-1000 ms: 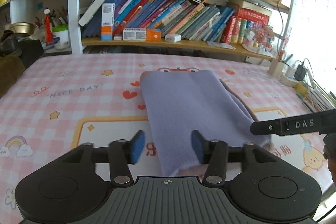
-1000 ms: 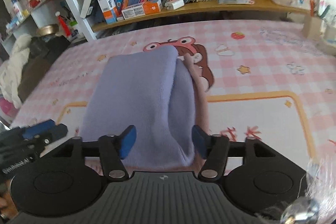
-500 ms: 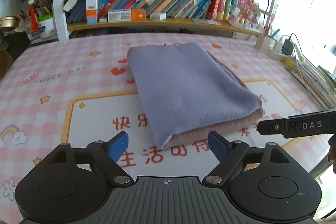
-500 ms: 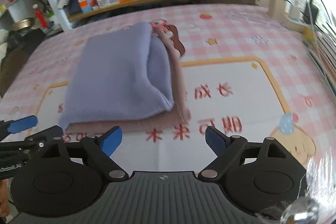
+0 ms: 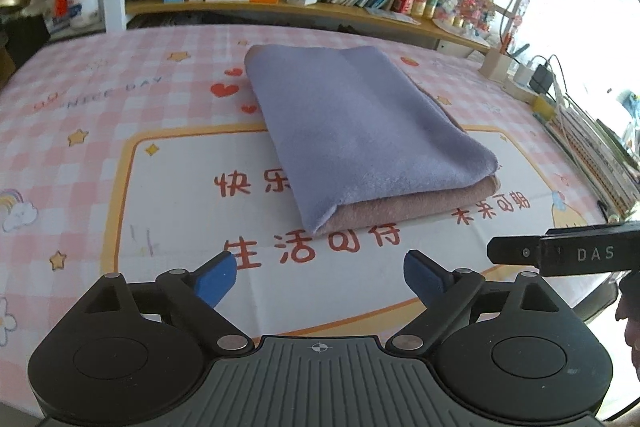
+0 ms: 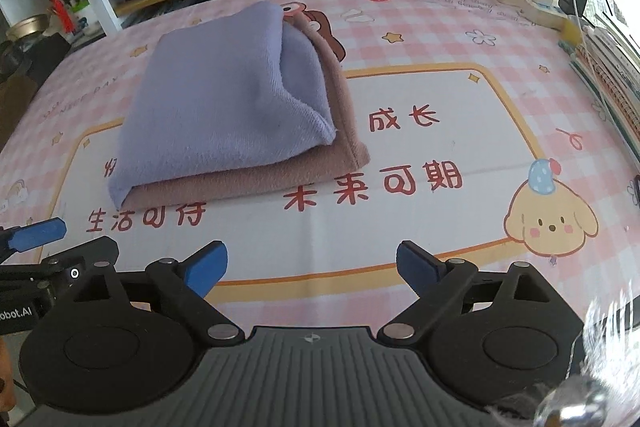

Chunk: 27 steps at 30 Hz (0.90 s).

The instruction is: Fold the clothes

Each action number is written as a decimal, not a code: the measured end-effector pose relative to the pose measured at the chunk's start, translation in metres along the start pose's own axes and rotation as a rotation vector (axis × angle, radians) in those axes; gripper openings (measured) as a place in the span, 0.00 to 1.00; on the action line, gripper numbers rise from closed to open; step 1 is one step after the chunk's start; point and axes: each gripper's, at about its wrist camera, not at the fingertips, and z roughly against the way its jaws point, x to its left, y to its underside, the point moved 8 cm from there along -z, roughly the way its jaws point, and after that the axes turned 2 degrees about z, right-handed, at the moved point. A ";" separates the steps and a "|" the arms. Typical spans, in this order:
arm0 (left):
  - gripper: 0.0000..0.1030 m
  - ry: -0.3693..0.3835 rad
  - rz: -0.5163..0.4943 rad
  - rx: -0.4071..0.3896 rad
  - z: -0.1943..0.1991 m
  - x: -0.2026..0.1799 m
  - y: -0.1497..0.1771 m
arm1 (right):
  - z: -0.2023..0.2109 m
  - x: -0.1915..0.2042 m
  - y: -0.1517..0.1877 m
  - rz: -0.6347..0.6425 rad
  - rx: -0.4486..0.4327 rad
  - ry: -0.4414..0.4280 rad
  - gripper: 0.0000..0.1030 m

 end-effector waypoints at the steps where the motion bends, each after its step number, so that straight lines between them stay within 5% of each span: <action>1: 0.90 0.003 0.010 0.001 -0.001 0.000 -0.001 | 0.000 0.000 0.000 0.001 0.001 0.000 0.89; 8: 0.90 0.067 0.064 -0.054 -0.002 -0.002 -0.020 | -0.004 -0.014 -0.014 -0.039 -0.018 -0.029 0.89; 14: 0.90 0.130 0.255 -0.099 -0.010 0.015 -0.050 | -0.010 -0.033 -0.052 -0.175 -0.077 -0.190 0.89; 17: 0.90 0.131 0.375 -0.097 -0.022 0.027 -0.058 | -0.024 -0.040 -0.064 -0.217 -0.052 -0.230 0.89; 27: 0.89 0.125 0.491 -0.052 -0.053 0.043 -0.063 | -0.064 -0.047 -0.083 -0.292 0.055 -0.360 0.88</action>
